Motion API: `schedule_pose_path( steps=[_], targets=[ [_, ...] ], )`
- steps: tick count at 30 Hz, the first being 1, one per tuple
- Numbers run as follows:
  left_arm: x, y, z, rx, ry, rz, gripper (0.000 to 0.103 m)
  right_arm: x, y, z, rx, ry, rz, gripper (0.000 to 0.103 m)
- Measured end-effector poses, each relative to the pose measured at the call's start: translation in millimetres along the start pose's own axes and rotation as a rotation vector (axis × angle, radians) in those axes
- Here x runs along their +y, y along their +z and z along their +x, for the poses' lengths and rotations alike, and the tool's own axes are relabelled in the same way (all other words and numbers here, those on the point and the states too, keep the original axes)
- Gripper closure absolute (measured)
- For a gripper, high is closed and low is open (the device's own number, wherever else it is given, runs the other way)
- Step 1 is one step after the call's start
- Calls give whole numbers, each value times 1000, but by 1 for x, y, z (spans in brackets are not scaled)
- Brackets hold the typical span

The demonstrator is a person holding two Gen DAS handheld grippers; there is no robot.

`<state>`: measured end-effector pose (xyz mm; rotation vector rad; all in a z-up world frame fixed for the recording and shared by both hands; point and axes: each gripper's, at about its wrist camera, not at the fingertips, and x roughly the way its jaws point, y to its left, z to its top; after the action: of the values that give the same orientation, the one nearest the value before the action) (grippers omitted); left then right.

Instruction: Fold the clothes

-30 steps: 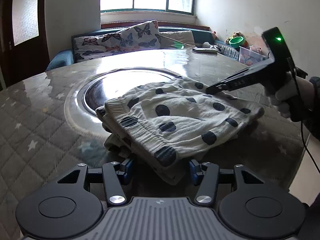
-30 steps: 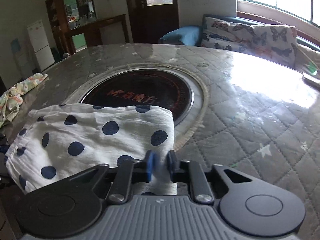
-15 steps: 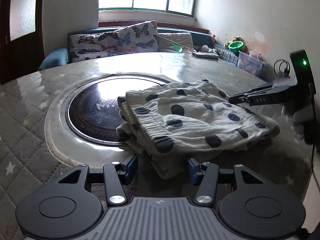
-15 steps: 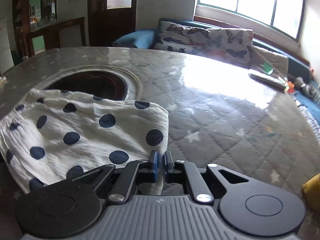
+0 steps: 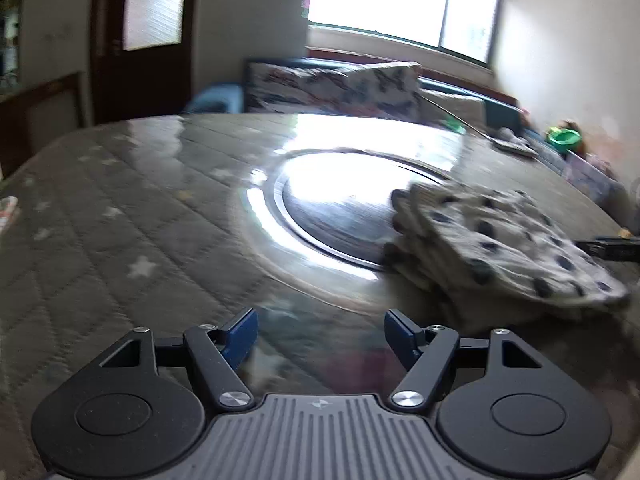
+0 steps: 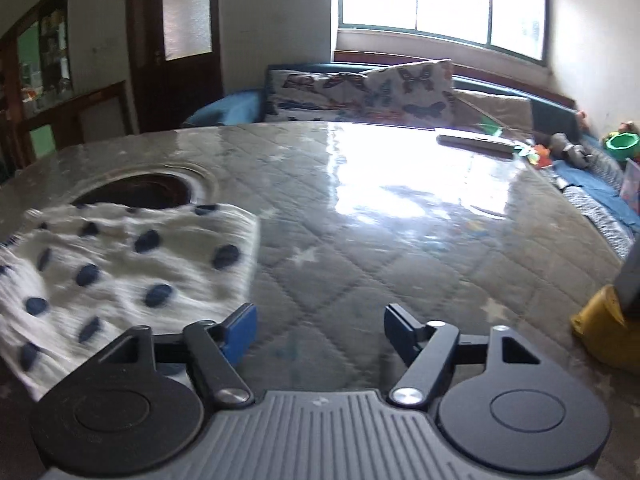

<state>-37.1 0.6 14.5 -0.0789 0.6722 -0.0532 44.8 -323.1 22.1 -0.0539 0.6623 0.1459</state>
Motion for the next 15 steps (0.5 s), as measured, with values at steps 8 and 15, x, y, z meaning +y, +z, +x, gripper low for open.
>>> schedule_pose_path(
  steps=[8, 15],
  targets=[
    [16, -1, 12, -42, 146, -39, 17, -16, 0, 2, 1, -29, 64, 17],
    [23, -3, 14, -34, 164, -70, 1, -23, 0, 8, 23, -47, 85, 2]
  ],
)
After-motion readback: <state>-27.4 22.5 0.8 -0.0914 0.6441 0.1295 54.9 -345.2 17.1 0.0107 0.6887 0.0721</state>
